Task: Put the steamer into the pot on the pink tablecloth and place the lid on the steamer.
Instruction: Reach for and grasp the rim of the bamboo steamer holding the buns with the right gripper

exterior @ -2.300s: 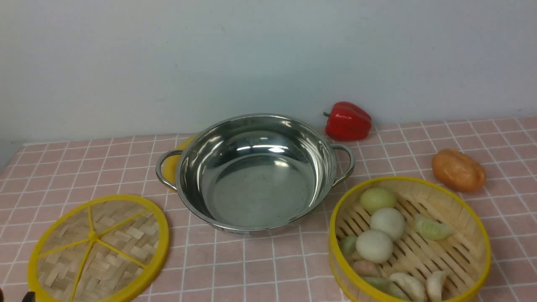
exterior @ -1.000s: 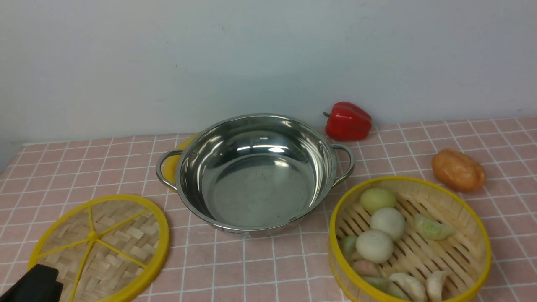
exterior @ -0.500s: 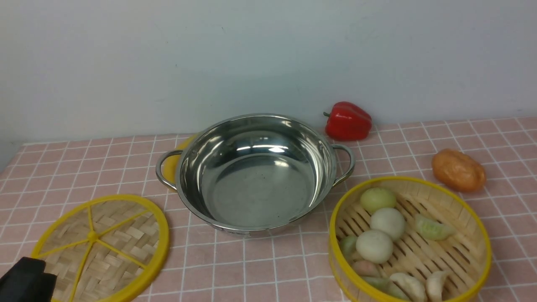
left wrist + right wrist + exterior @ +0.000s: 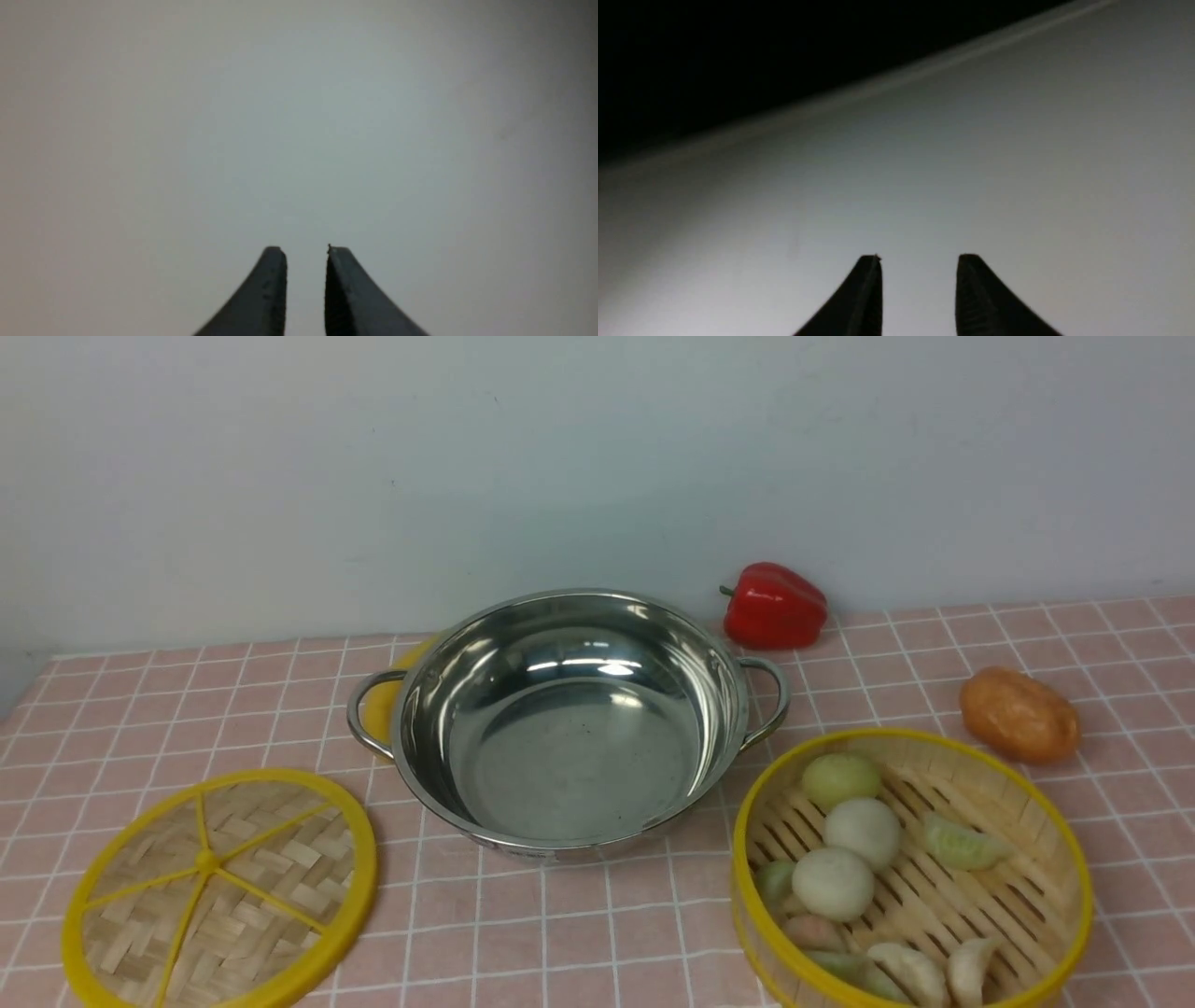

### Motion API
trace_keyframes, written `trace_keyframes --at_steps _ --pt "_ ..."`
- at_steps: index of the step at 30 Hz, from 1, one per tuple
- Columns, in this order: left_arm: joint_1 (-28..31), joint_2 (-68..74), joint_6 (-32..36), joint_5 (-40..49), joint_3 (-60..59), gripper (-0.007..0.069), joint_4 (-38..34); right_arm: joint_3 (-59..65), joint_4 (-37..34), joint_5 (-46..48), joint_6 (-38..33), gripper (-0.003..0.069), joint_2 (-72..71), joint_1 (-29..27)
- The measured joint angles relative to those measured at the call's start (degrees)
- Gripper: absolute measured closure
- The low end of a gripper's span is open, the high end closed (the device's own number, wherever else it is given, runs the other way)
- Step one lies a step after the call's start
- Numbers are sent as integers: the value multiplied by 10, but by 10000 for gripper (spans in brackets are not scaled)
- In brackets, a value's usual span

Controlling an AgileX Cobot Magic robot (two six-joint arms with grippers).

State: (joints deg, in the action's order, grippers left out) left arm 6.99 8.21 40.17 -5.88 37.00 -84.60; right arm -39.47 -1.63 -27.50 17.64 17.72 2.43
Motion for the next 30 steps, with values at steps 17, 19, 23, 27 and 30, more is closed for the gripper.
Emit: trace_keyframes --at_steps 17,19,23,27,30 --pt "0 422 -182 501 30 511 512 -149 -14 903 -71 419 459 0" --pt "0 460 -256 538 27 511 577 -149 -29 911 -90 419 483 0" --pt "0 526 -371 593 26 511 729 -149 -65 894 -118 419 540 0" --pt "0 539 -392 601 26 511 811 -149 -70 848 -124 419 593 0" --pt "0 539 -394 601 26 507 831 -149 -74 817 -126 419 628 0"
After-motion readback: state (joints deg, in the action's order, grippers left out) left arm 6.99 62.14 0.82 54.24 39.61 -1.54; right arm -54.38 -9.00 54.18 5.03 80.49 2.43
